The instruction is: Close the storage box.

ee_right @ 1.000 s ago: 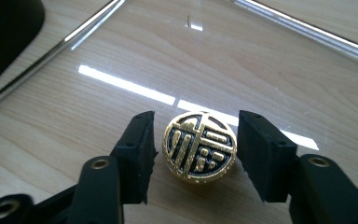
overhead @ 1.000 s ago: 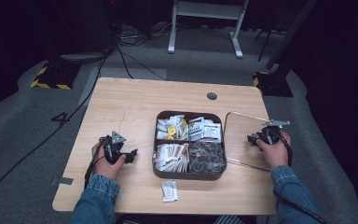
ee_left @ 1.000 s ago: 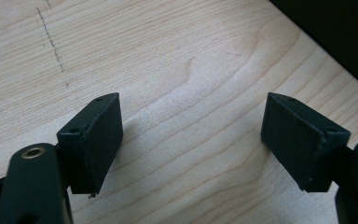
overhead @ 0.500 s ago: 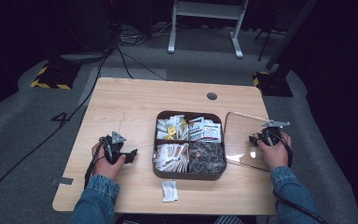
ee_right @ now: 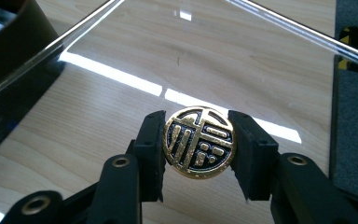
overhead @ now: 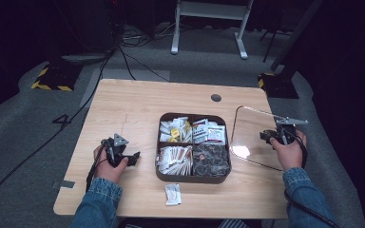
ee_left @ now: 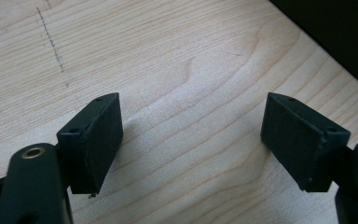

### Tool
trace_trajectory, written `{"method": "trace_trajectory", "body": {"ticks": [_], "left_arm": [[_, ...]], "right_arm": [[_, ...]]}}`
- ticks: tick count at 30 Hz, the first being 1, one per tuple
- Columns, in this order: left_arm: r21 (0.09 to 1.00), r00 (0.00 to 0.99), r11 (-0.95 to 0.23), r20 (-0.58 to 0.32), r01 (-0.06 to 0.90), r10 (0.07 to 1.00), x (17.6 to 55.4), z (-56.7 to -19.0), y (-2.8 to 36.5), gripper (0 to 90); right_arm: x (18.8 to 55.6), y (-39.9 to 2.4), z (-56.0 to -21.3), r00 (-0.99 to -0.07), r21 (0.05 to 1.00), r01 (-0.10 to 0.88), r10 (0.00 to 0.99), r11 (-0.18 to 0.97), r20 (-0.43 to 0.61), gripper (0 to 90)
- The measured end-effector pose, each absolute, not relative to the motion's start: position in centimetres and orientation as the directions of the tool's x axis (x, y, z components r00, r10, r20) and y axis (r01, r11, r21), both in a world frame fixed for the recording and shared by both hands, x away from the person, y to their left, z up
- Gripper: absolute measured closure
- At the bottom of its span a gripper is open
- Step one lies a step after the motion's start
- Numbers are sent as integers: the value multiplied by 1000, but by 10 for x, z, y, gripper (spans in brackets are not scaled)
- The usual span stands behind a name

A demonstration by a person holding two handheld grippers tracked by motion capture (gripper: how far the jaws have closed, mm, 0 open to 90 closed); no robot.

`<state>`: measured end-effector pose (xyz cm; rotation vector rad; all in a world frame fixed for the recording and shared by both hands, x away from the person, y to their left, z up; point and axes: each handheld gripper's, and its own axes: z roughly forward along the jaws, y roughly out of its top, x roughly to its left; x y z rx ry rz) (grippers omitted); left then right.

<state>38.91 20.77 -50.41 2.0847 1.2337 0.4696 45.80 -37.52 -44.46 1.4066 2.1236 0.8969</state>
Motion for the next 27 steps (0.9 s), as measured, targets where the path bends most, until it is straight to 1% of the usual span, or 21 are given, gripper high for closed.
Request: {"method": "trace_trajectory", "body": {"ticks": [6, 15, 21, 27], "left_arm": [[697, 490, -336, -26, 633, 871, 389, -504, 208, 213], [697, 490, -335, -27, 634, 871, 389, -504, 208, 213], [697, 490, -336, -25, 633, 871, 389, -504, 208, 213], [697, 484, -332, -25, 636, 875, 388, -504, 207, 215]], "right_arm": [[452, -375, -428, -397, 740, 618, 918, 265, 3, 589], [444, -362, -398, -431, 772, 574, 902, 274, 0, 589], [437, -339, -379, -475, 783, 552, 880, 289, 10, 589], [433, -317, -368, -513, 790, 532, 858, 305, 14, 589]]}}
